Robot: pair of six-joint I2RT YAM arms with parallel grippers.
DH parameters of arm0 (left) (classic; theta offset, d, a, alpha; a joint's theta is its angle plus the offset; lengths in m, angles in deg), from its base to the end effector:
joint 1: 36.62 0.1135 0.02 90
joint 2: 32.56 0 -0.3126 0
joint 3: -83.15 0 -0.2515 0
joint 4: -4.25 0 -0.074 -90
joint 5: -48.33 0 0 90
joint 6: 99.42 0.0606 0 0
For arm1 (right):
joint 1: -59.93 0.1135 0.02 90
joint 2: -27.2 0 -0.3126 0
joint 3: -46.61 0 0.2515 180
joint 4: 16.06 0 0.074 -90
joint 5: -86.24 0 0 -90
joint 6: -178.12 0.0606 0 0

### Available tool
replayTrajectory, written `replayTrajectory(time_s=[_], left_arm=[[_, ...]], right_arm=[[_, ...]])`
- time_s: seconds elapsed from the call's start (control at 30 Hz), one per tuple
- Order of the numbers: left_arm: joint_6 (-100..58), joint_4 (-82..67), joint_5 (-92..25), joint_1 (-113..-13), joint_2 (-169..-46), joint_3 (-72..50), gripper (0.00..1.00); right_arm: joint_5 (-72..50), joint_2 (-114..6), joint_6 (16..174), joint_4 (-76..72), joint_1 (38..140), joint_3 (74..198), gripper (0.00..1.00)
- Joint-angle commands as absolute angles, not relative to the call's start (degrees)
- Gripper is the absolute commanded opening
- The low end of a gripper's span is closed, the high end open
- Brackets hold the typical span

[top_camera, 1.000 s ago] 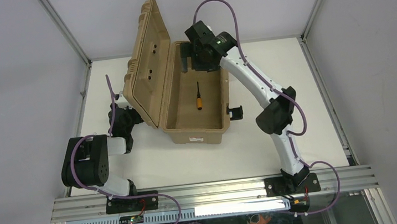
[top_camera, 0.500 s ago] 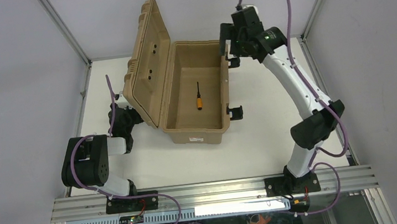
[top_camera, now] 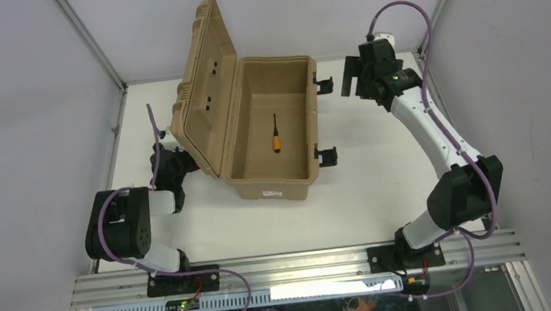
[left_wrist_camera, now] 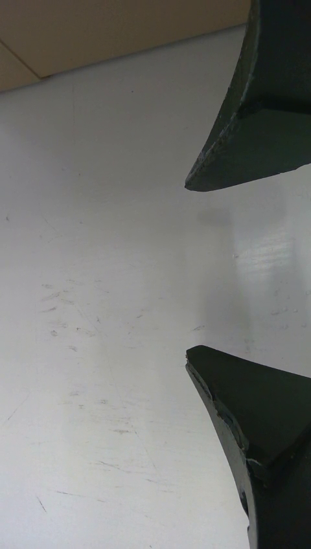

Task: Put the screwdriver in the bin
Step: Reset both arms

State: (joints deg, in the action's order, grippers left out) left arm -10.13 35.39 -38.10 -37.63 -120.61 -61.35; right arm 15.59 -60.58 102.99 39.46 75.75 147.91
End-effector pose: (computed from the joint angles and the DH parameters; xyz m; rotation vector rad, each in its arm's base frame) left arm 0.2874 -0.0088 0.1772 0.0464 1.9440 -0.0805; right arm 0.3421 0.0761 0.3969 0.1521 2.2510 -0.1048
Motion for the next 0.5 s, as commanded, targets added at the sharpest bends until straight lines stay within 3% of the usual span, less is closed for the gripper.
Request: replayTrajectory(time_s=[0.0,0.47], left_arm=[[-10.7,37.6,-36.8,-37.3,-118.9,-61.6,0.99],[-10.7,37.6,-36.8,-37.3,-118.9,-61.6,0.99]], right_arm=[[16.3,-55.8,101.2,30.1,74.0,141.0,0.99],[14.0,-54.4,101.9,20.6,73.1,122.2,0.99]])
